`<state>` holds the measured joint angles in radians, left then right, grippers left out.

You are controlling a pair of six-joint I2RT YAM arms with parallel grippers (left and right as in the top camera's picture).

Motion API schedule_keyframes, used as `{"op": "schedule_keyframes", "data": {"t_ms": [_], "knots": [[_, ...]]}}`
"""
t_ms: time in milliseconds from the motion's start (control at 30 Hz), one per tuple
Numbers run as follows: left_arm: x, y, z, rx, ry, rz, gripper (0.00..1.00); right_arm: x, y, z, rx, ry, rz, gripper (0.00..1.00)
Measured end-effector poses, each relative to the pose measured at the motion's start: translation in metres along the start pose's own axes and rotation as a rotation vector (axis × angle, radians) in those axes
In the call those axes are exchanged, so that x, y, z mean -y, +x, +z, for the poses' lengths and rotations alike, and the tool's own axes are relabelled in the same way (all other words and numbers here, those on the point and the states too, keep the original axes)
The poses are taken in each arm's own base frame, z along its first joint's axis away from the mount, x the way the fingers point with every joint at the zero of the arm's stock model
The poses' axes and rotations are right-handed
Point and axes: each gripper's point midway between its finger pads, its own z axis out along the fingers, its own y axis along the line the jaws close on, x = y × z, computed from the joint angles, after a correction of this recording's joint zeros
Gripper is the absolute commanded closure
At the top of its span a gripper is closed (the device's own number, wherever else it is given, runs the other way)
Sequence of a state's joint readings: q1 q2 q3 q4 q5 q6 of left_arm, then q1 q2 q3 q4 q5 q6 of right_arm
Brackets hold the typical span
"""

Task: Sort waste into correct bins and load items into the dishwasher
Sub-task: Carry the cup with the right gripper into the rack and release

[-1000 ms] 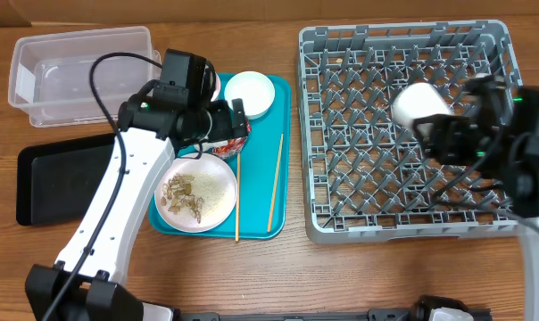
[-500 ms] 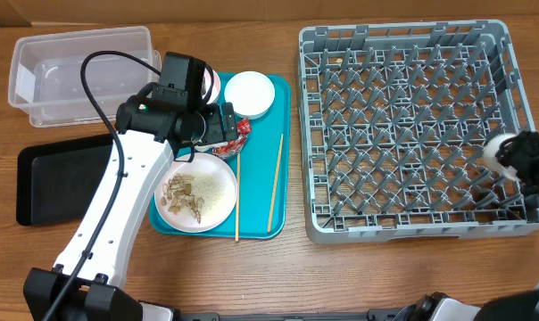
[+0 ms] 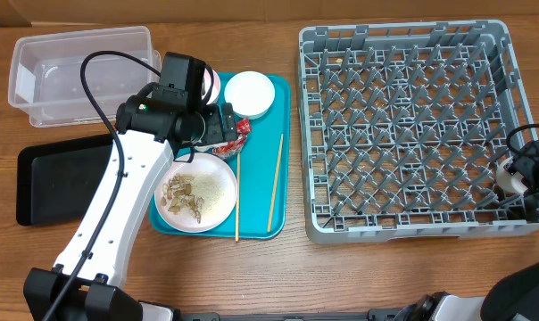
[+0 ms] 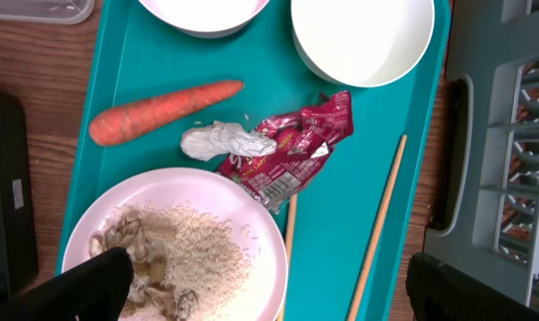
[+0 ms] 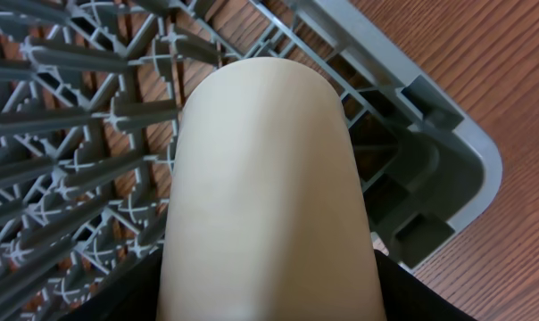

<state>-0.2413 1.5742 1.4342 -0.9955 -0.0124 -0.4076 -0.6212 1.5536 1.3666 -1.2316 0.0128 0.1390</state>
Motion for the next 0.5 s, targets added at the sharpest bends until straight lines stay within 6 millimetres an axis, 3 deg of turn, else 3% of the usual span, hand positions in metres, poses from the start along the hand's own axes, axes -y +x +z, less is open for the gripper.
{"op": "schedule_keyframes", "data": {"t_ms": [33,100,133,500], "knots": [[0.0000,0.0001,0.0001,-0.001,0.000,0.000,0.00,0.0005,-0.0004,0.0011,-0.002,0.004,0.003,0.45],[-0.0001,0.0002,0.0001,-0.001,0.000,0.000,0.00,0.0007,-0.0015,0.0029,-0.002,0.006,0.013,0.07],[0.0000,0.0001,0.0001,-0.001,0.000,0.000,0.00,0.0006,-0.0022,0.0033,0.000,0.006,0.019,0.00],[-0.0004,0.0008,0.0001,-0.003,-0.002,0.000,0.00,-0.0035,-0.0030,0.0033,0.001,-0.017,0.017,0.00]]}}
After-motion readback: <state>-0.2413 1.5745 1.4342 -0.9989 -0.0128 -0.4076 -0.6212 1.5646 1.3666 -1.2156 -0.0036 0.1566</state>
